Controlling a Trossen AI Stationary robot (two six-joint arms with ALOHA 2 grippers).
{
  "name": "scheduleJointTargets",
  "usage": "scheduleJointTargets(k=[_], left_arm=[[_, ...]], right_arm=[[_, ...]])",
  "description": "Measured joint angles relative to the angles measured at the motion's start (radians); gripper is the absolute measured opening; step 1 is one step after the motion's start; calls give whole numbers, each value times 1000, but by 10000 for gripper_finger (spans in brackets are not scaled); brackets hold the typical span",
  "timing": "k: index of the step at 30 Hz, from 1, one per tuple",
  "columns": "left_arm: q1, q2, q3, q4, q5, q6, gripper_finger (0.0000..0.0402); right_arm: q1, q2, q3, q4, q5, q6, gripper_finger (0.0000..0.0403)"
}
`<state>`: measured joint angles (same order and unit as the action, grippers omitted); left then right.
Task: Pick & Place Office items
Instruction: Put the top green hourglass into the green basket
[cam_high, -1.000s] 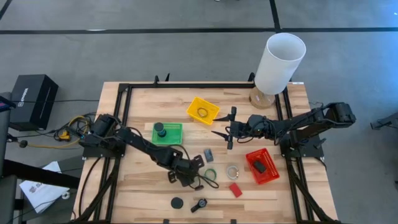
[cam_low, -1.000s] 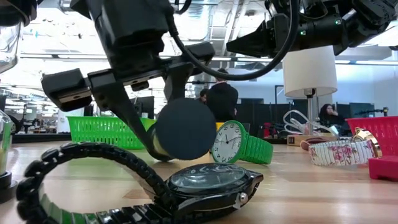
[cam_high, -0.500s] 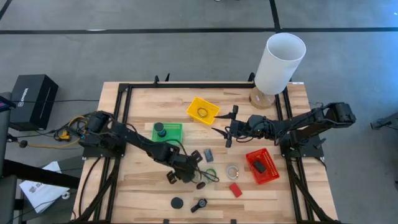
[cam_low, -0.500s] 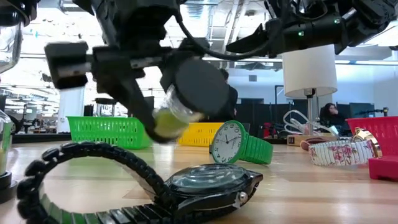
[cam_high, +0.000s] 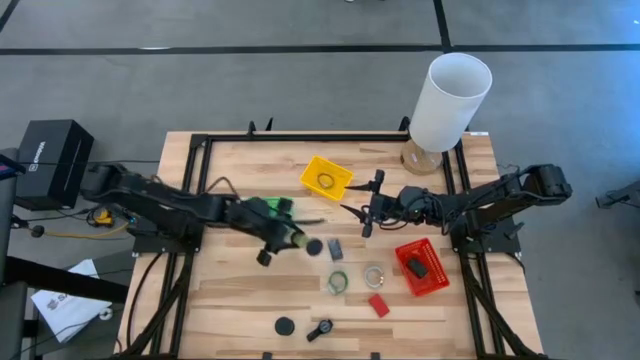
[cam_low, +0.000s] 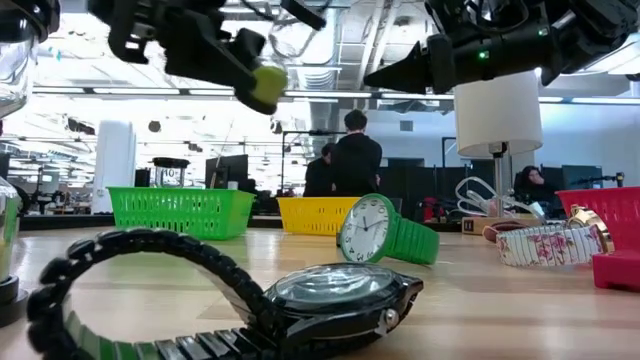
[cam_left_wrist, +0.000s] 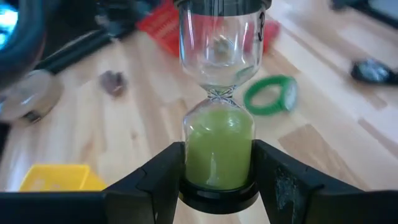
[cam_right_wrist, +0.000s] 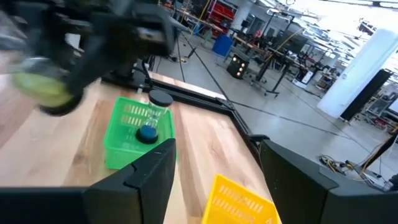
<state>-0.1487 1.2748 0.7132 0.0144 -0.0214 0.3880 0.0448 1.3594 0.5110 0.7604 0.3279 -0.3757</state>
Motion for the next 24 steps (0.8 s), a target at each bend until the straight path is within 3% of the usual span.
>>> scheduleJointTargets(k=[8,13,17,24], left_arm=[[14,-204,-276,289,-122,-179,177],[15,-248,-393,484,-210,-221,177],[25,-256,-419,528,-255,-232,177],[30,-260,-419,555,-282,-246,177]], right_arm=[[-13,2,0,14,-16,97,224],[-25,3,7,61,-127,180,224],[-27,7,59,65,-171,317,224],[-25,203,221,68,-174,418,224]])
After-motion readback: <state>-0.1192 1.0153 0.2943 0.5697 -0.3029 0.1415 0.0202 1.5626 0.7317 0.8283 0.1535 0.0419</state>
